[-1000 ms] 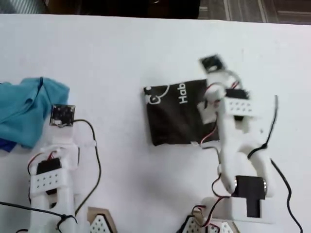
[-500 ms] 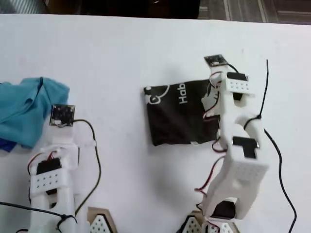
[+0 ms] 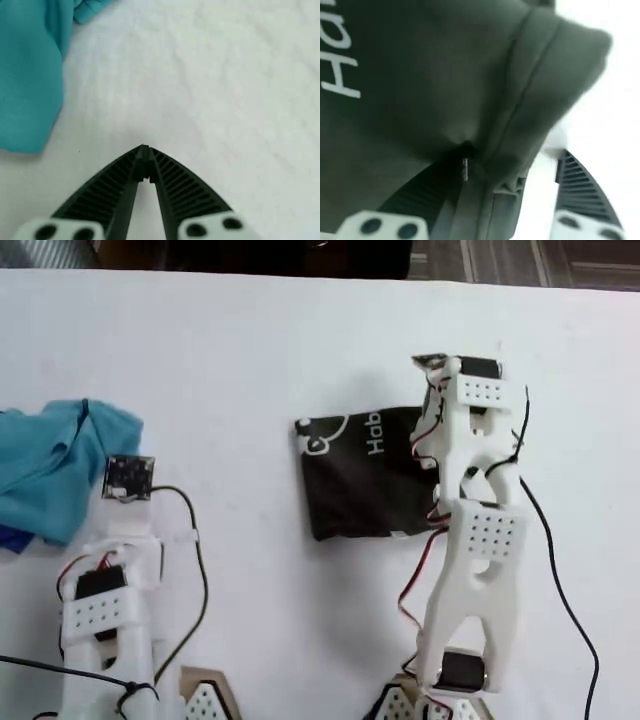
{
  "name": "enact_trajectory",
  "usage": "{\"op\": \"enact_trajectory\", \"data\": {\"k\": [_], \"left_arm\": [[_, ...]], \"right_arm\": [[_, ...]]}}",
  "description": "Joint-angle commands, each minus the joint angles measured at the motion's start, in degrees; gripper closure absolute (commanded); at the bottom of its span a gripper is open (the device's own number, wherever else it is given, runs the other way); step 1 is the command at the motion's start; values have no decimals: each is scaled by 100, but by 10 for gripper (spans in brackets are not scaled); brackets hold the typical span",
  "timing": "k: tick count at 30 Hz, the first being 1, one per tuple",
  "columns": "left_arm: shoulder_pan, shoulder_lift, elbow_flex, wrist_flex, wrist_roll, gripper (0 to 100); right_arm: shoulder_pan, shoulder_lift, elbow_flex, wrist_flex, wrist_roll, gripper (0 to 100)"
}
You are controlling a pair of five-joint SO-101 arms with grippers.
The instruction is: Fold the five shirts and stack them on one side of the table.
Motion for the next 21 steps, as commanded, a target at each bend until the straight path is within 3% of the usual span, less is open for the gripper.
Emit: {"op": "enact_trajectory", "data": {"k": [1, 6, 10, 11, 18, 21], "left_arm": [[-18, -88, -22, -97, -9, 972], [-18, -88, -22, -97, -9, 972], [-18, -88, -22, -97, -9, 972], [-18, -88, -22, -97, -9, 972], [-18, -88, -22, -97, -9, 972], [-18, -88, -22, -97, -9, 972]], "right_arm": [[22, 295, -580, 84, -44, 708], [-92, 541, -624, 92, 26, 746], [-215, 637, -659, 92, 360, 998], [-224, 611, -642, 92, 404, 959], [444, 593, -1688, 48, 475, 978], [936, 655, -2602, 4, 1196, 978]]}}
